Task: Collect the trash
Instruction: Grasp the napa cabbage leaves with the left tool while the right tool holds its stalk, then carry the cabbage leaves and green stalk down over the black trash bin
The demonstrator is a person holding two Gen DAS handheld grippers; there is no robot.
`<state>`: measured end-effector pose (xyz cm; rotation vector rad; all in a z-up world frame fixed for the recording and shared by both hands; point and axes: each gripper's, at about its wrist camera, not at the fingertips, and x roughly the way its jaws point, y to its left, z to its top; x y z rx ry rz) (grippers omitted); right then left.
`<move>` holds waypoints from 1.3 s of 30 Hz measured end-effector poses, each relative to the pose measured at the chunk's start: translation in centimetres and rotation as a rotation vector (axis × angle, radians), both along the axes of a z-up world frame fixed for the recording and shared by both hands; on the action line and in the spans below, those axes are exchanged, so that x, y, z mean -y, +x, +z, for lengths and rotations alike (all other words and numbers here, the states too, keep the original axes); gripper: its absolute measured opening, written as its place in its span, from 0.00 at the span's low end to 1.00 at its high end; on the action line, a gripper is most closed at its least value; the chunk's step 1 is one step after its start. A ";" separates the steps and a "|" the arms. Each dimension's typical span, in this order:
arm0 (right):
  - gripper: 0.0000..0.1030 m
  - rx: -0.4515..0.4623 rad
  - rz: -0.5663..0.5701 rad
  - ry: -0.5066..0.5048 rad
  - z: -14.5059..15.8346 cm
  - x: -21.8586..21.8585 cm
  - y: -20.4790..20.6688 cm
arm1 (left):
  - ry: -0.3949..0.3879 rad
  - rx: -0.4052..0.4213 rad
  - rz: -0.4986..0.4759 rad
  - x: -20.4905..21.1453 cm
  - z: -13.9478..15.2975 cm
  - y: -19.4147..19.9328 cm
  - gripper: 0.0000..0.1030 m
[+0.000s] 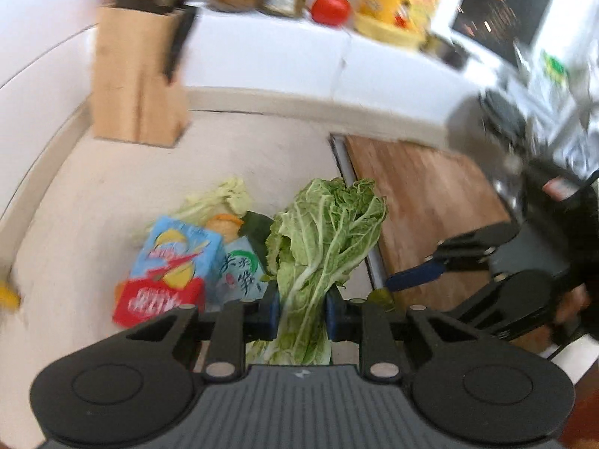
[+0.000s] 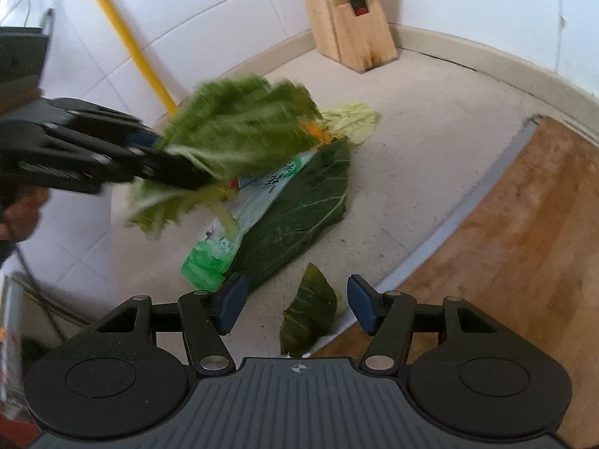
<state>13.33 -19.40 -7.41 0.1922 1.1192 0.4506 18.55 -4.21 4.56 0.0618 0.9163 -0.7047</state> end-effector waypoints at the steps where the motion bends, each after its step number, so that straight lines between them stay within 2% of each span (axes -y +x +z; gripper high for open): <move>1: 0.64 0.003 0.013 -0.020 -0.2 -0.4 0.1 | -0.018 -0.001 0.017 -0.4 0.0 -0.6 0.19; 2: 0.61 0.005 0.023 -0.039 -0.5 -0.8 0.2 | -0.036 -0.001 0.041 -0.9 0.1 -1.4 0.19; 4: 0.48 0.004 0.054 -0.082 -0.9 -1.7 0.3 | -0.066 -0.005 0.088 -1.9 -0.3 -2.8 0.19; 5: 0.37 -0.005 0.066 -0.115 -1.3 -2.1 0.4 | -0.082 -0.010 0.110 -2.3 -0.4 -3.5 0.19; 7: 0.30 -0.009 0.083 -0.166 -1.7 -2.7 0.2 | -0.116 -0.023 0.156 -3.4 -0.7 -4.6 0.19; 8: 0.22 -0.005 0.090 -0.185 -1.6 -2.8 0.1 | -0.129 -0.023 0.179 -3.8 -0.8 -5.1 0.19; 11: 0.12 -0.041 0.068 -0.144 -1.0 -2.2 -0.1 | -0.179 -0.026 0.250 -5.0 -1.1 -6.0 0.19; 13: 0.12 -0.053 0.045 -0.096 -0.3 -1.7 -0.2 | -0.201 -0.025 0.283 -5.5 -1.3 -6.8 0.19; 16: 0.12 -0.056 -0.009 -0.019 0.7 -1.1 -0.2 | -0.183 -0.009 0.314 -5.7 -1.6 -8.1 0.19; 19: 0.12 -0.064 -0.068 0.087 1.5 -0.8 -0.5 | -0.217 -0.020 0.343 -6.4 -1.8 -9.2 0.19; 21: 0.12 -0.046 -0.070 0.121 2.2 -1.4 -0.8 | -0.225 -0.016 0.374 -7.0 -1.8 -10.0 0.19; 28: 0.12 -0.003 0.020 0.200 4.0 -6.5 -1.1 | -0.202 0.019 0.497 -10.3 -1.9 -13.3 0.19; 39: 0.12 0.000 0.269 0.285 5.0 -17.4 -1.9 | -0.165 0.062 0.742 -17.8 -2.3 -20.1 0.19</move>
